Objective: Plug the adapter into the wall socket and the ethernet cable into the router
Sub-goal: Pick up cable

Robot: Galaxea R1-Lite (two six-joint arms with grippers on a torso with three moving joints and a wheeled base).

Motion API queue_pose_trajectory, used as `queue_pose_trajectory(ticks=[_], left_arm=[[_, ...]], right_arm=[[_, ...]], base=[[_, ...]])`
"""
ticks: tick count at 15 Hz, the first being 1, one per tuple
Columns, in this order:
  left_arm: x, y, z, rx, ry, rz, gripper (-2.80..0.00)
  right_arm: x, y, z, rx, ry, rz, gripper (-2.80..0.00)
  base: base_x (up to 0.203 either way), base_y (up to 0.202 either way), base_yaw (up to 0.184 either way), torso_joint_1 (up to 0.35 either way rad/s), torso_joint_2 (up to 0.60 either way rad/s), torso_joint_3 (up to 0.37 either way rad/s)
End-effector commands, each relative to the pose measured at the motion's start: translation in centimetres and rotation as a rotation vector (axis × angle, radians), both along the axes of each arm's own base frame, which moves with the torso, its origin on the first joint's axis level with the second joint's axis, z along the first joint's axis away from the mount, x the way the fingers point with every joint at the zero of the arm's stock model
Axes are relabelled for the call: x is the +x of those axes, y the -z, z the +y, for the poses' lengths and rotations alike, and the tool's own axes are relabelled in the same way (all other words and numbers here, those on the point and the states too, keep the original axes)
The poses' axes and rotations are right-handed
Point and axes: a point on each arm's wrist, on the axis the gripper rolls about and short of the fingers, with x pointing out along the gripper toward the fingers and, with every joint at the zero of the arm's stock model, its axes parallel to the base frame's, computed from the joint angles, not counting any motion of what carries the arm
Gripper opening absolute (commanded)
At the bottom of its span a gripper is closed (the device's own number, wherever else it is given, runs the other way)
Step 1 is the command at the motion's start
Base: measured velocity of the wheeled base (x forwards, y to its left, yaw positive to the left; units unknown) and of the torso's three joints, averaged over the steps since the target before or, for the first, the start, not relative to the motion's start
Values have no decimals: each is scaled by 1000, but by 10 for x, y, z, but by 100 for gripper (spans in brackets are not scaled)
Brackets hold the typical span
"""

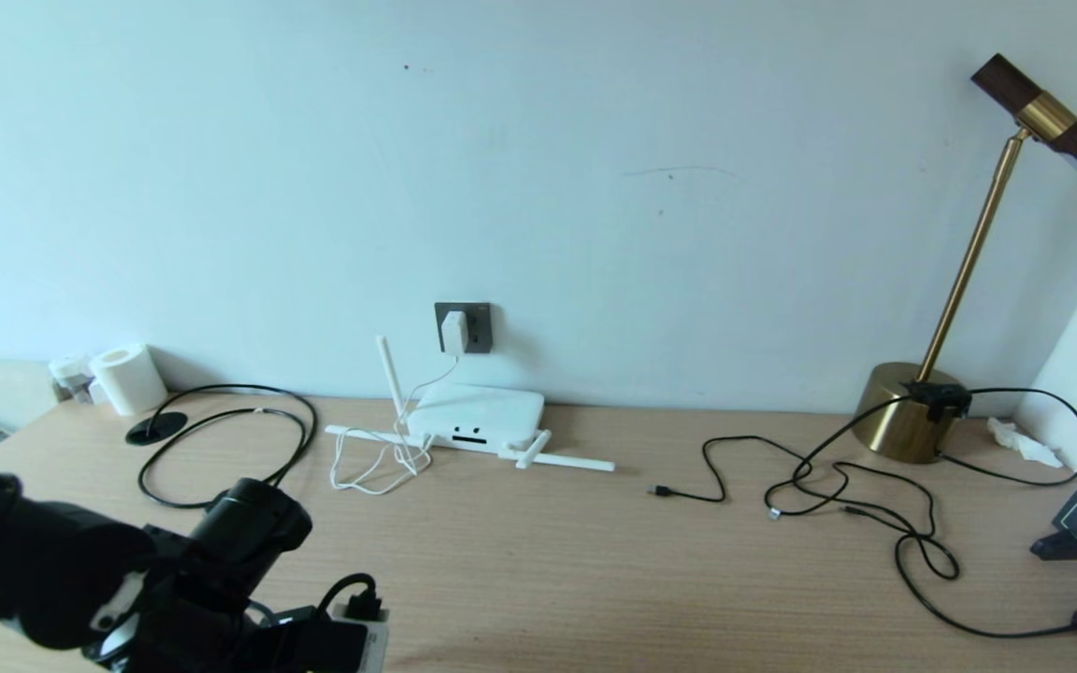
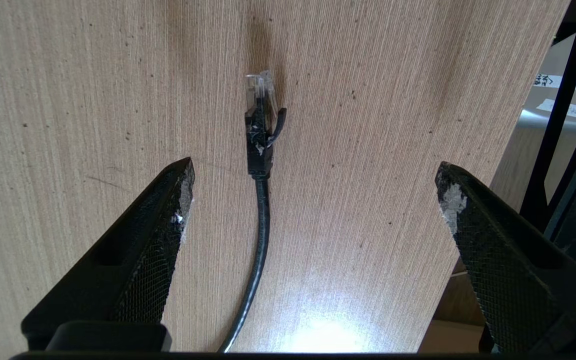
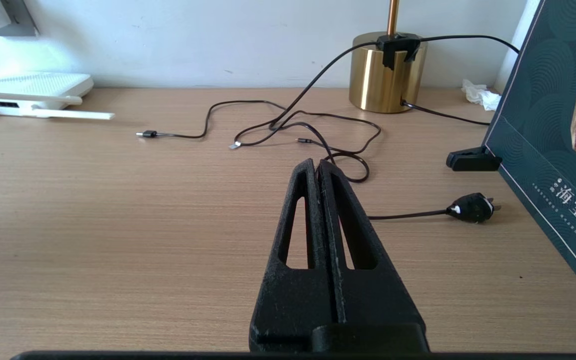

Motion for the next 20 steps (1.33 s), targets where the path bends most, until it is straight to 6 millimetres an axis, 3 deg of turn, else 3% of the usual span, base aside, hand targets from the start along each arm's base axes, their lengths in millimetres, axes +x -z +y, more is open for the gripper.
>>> queue_pose_trajectory(ticks=[1, 19, 20], left_arm=[[1, 2, 0, 4, 6, 10, 0], [12, 14, -4, 15, 15, 43, 0], [12, 14, -4, 15, 15, 44, -256]], right_arm=[[1, 3, 0, 0, 0, 10, -280], [1, 3, 0, 0, 0, 11, -280], [1, 3, 0, 0, 0, 9, -280]], base=[[0, 0, 0, 0, 0, 0], [0, 0, 0, 0, 0, 0], [0, 0, 0, 0, 0, 0]])
